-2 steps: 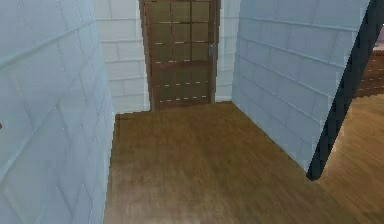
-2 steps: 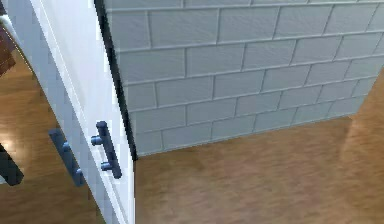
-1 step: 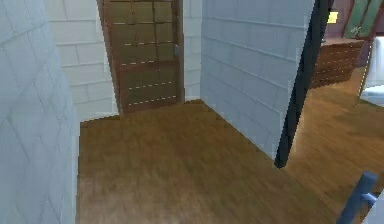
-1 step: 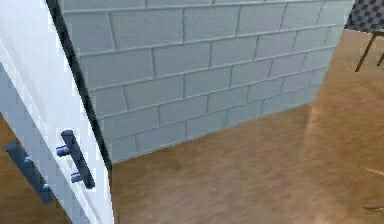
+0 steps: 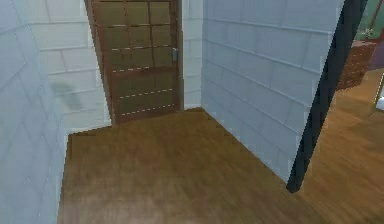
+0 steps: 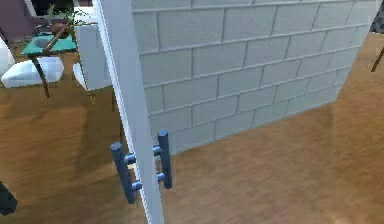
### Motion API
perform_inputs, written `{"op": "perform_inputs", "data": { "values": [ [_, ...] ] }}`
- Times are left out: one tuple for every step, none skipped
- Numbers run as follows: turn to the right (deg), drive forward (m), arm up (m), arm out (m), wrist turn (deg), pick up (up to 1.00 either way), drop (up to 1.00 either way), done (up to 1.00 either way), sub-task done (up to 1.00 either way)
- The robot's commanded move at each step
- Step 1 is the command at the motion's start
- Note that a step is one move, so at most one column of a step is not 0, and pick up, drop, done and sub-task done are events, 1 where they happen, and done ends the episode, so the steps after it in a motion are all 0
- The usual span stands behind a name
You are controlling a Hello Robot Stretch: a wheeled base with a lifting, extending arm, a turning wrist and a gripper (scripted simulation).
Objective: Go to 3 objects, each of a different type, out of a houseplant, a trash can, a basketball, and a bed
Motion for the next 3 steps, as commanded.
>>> {"op": "perform_inputs", "data": {
  "values": [
    [21.0,0.0,0.0,0.0,0.0,0.0,0.0,0.0,0.0],
    [0.0,0.45,0.0,0.0,0.0,0.0,0.0,0.0,0.0],
    [36.0,0.0,0.0,0.0,0.0,0.0,0.0,0.0,0.0]
  ]
}}
